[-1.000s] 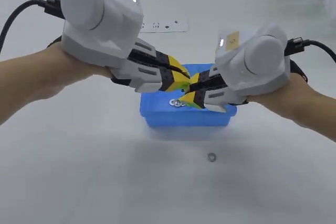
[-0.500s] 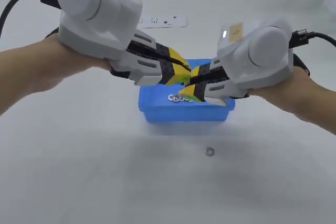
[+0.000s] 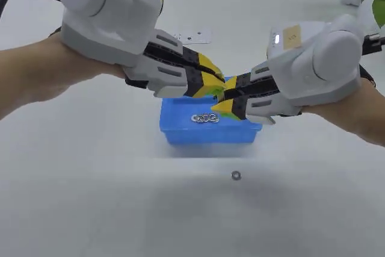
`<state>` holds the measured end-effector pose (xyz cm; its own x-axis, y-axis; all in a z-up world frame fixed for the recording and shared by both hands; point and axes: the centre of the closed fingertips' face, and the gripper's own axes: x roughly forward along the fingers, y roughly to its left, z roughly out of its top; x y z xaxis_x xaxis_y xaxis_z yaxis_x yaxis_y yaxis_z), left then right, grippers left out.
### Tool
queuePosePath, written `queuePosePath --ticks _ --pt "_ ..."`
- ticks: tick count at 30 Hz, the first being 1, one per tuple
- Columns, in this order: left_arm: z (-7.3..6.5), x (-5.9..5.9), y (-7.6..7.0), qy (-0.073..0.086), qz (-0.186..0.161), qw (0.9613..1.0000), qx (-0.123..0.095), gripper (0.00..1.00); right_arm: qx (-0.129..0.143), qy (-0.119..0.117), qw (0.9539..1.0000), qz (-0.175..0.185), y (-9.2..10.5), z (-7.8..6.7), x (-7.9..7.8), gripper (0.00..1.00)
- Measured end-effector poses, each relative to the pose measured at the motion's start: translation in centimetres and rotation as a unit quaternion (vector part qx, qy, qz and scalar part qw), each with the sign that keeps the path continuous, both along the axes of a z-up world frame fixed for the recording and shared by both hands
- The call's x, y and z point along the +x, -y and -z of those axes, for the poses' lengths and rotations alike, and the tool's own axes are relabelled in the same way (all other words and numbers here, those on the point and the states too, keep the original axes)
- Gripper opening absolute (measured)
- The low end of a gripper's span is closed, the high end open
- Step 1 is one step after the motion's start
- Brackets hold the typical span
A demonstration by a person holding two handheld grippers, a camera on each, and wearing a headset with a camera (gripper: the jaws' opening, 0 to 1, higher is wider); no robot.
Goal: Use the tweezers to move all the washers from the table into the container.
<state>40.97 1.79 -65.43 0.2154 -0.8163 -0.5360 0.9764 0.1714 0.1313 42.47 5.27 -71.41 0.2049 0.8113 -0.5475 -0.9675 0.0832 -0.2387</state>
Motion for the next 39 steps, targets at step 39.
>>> queuePosePath --ticks 39 --pt "5.2 -8.8 2.8 -0.064 -0.011 0.9979 0.006 0.06 -0.012 -0.073 0.9972 0.007 3.3 5.3 -9.8 0.1"
